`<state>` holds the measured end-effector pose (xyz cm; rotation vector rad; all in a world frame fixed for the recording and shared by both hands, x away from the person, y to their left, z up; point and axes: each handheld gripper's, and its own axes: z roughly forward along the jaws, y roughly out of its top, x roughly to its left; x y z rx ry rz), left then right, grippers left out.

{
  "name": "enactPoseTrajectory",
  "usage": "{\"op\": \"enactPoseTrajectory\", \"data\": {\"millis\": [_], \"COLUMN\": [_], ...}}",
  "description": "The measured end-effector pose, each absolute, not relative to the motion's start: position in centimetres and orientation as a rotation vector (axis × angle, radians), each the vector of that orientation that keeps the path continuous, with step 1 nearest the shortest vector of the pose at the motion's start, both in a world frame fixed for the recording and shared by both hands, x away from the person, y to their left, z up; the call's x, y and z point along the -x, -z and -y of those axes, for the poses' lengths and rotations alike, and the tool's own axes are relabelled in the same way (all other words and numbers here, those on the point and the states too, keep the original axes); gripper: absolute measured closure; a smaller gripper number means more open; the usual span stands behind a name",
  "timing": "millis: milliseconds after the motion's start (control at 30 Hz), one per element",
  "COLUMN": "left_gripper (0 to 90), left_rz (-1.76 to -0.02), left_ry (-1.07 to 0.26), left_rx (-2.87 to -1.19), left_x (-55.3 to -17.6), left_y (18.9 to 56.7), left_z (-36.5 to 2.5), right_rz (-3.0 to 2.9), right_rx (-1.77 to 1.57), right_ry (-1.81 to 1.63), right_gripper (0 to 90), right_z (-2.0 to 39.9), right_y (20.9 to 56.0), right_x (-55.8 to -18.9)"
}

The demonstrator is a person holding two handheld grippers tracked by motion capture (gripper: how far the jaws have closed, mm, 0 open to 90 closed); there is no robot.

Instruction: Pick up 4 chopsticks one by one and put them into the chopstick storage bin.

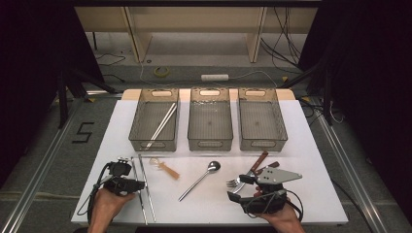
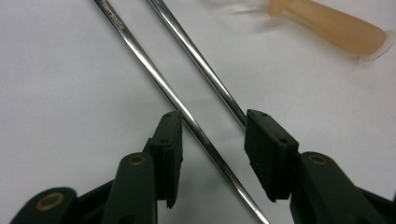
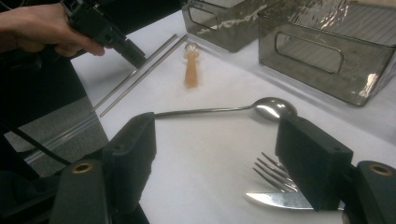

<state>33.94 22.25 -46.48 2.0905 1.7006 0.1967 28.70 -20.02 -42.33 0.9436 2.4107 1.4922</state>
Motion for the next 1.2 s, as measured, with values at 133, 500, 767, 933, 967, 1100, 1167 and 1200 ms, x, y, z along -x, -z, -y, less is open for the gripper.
{"op": "enactPoseTrajectory", "data": {"millis": [133, 500, 767, 933, 967, 1100, 1167, 1200], "left_gripper": [57.1, 58.7, 59.9, 60.9, 61.3, 63.1, 63.9, 64.4], "left_rz": [-1.704, -1.723, -1.727, -1.725, -1.725, -1.723, -1.725, -1.726], "left_ry": [-0.191, -0.186, -0.193, -0.212, -0.213, -0.230, -0.238, -0.242], "left_rx": [-2.107, -2.122, -2.132, -2.154, -2.156, -2.180, -2.187, -2.191], "left_x": [-34.04, -34.25, -34.34, -34.33, -34.34, -34.37, -34.39, -34.39], "left_y": [46.60, 46.80, 46.79, 46.78, 46.79, 46.78, 46.77, 46.77], "left_z": [-22.25, -22.16, -22.09, -21.88, -21.86, -21.68, -21.59, -21.55], "right_rz": [-2.413, -2.417, -2.415, -2.414, -2.414, -2.411, -2.408, -2.409], "right_rx": [-0.944, -0.943, -0.941, -0.942, -0.942, -0.944, -0.945, -0.944], "right_ry": [-1.490, -1.487, -1.489, -1.488, -1.489, -1.490, -1.491, -1.492], "right_gripper": [30.0, 30.2, 30.4, 30.5, 30.4, 30.5, 30.5, 30.5], "right_z": [20.02, 20.00, 19.98, 19.99, 19.98, 20.00, 20.04, 20.04], "right_y": [42.36, 42.39, 42.38, 42.38, 42.38, 42.34, 42.34, 42.35], "right_x": [-28.71, -28.72, -28.72, -28.74, -28.74, -28.71, -28.74, -28.75]}}
